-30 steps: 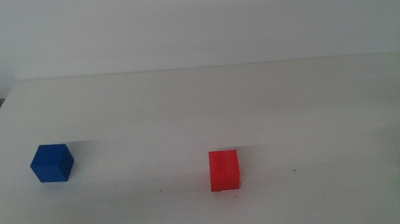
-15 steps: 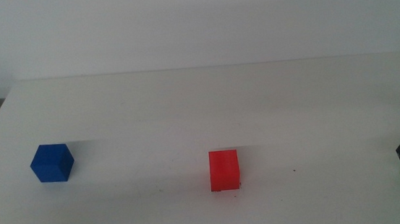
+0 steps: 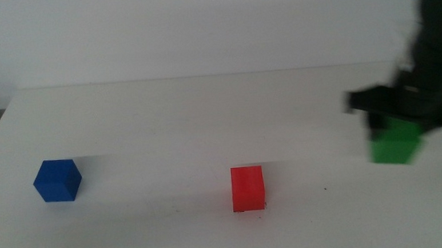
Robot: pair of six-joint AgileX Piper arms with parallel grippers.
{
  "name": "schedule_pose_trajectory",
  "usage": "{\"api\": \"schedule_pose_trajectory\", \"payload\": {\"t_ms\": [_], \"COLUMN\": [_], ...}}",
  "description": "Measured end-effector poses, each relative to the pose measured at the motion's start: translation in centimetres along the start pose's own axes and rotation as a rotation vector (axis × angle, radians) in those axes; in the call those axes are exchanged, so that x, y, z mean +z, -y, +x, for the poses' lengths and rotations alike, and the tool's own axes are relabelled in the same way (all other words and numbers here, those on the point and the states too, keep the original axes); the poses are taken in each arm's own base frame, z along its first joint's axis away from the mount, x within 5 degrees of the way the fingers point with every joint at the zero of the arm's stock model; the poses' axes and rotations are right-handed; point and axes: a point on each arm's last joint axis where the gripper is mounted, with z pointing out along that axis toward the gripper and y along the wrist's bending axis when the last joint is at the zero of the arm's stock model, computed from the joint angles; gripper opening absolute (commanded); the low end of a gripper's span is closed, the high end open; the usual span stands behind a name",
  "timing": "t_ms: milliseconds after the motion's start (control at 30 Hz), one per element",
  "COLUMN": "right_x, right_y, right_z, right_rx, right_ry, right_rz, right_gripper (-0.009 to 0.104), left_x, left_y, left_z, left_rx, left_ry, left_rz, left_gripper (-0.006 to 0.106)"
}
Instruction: Stack red cubes first, then green, then blue cubes in a specific spot.
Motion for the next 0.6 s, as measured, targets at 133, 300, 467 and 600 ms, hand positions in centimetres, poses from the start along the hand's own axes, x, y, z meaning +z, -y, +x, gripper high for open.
{"api": "schedule_pose_trajectory", "payload": {"t_ms": [133,300,467,600], "right_x": [-1.8,-1.1,-0.1,0.8], "right_y": [-6.5,-13.0,-17.2,-18.5], "right_z": [0.4,1.0,1.7,2.0], "right_rx": [-0.047,-0.096,-0.14,-0.151], "right_ry": [0.057,0.067,0.069,0.061], "right_rz": [-0.056,-0.092,-0.115,-0.106], "right_gripper": [-0.001,-0.001,-0.001,-0.001], "left_x": [0.0,0.0,0.0,0.0], "left_y": [0.0,0.0,0.0,0.0], "left_z": [0.0,0.0,0.0,0.0], "left_rx": [0.0,0.0,0.0,0.0], "left_ry": [0.0,0.0,0.0,0.0], "left_rz": [0.0,0.0,0.0,0.0], "left_gripper": [0.094,0.094,0.094,0.094]}}
